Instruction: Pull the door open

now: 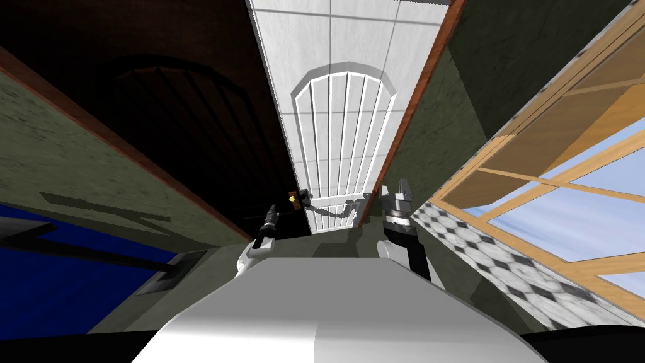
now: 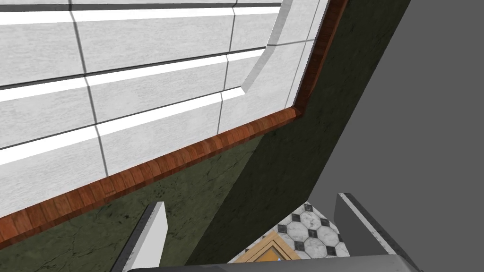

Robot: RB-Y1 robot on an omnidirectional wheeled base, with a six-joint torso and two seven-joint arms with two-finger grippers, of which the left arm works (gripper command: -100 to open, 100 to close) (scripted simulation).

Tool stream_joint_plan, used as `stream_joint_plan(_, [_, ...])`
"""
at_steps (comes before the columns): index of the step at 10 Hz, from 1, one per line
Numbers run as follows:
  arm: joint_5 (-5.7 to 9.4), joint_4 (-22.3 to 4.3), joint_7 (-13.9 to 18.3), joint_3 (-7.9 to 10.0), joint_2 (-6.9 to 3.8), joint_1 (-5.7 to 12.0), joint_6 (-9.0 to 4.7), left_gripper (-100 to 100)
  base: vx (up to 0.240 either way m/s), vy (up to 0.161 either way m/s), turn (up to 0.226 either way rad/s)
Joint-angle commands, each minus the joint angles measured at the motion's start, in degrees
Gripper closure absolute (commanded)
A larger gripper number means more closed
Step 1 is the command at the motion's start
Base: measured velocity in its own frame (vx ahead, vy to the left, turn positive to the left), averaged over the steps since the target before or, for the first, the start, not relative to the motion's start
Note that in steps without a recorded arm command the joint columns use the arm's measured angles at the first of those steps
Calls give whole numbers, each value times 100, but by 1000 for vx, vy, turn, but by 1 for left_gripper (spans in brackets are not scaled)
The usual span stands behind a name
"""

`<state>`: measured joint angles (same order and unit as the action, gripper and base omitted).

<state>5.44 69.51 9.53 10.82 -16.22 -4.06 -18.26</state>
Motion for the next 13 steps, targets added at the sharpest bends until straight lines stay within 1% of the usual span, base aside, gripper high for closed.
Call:
stream_joint_plan(1, [-5, 55, 19, -54, 13, -19, -5, -100, -197, -99, -26])
stream_joint_plan(4, [-29, 202, 57, -261, 95, 15, -28, -100, -145, -81, -71])
stream_joint_plan(5, [-32, 218, 61, -285, 106, 23, -30, -100, -70, -52, -37])
stream_joint_plan(6, [-33, 183, 51, -263, 107, 26, -53, -100, -26, -18, -5])
stream_joint_plan(7, [-12, 127, 37, -105, 27, -60, -11, -100, -36, 32, 152])
stream_joint_plan(10, [25, -13, 6, 178, -111, -174, 31, -100, -24, 72, 159])
stream_joint_plan(11, [32, -60, -11, 256, -136, -169, 46, -100, 124, 69, 93])
stream_joint_plan(13, [27, -66, -23, 241, -109, -109, 48, -100, 185, 30, -40])
